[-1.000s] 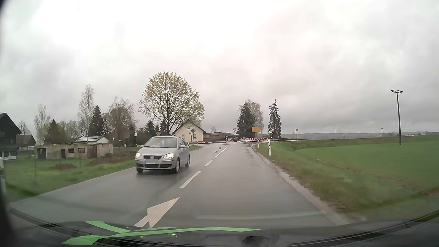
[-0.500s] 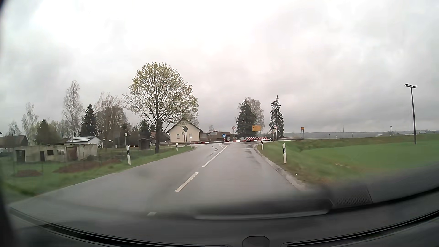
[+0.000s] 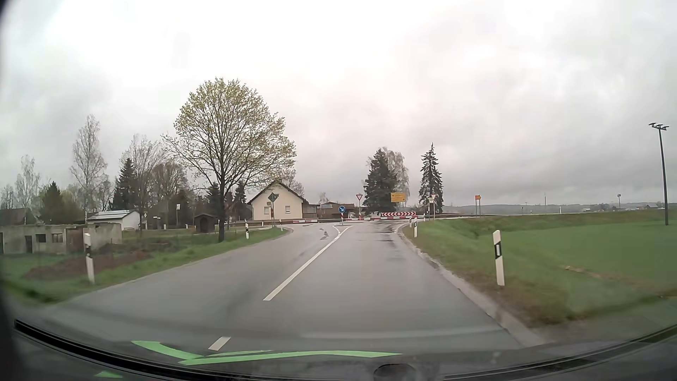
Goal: Follow the waypoints while adhering to traffic rules and regulations
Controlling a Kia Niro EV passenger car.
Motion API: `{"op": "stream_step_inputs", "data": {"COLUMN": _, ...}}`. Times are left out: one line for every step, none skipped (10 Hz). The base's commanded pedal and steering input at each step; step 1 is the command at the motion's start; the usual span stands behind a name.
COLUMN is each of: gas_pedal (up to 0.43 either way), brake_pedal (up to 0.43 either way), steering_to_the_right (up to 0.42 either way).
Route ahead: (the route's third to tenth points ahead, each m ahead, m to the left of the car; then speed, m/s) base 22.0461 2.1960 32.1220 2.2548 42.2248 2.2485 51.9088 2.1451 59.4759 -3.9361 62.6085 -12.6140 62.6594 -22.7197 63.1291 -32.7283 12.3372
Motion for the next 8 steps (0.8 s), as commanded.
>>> {"op": "stream_step_inputs", "data": {"gas_pedal": 0.000, "brake_pedal": 0.116, "steering_to_the_right": 0.000}}
{"op": "stream_step_inputs", "data": {"gas_pedal": 0.000, "brake_pedal": 0.122, "steering_to_the_right": 0.000}}
{"op": "stream_step_inputs", "data": {"gas_pedal": 0.000, "brake_pedal": 0.128, "steering_to_the_right": -0.002}}
{"op": "stream_step_inputs", "data": {"gas_pedal": 0.000, "brake_pedal": 0.128, "steering_to_the_right": -0.004}}
{"op": "stream_step_inputs", "data": {"gas_pedal": 0.000, "brake_pedal": 0.128, "steering_to_the_right": -0.003}}
{"op": "stream_step_inputs", "data": {"gas_pedal": 0.000, "brake_pedal": 0.134, "steering_to_the_right": -0.002}}
{"op": "stream_step_inputs", "data": {"gas_pedal": 0.000, "brake_pedal": 0.134, "steering_to_the_right": -0.001}}
{"op": "stream_step_inputs", "data": {"gas_pedal": 0.000, "brake_pedal": 0.140, "steering_to_the_right": -0.001}}
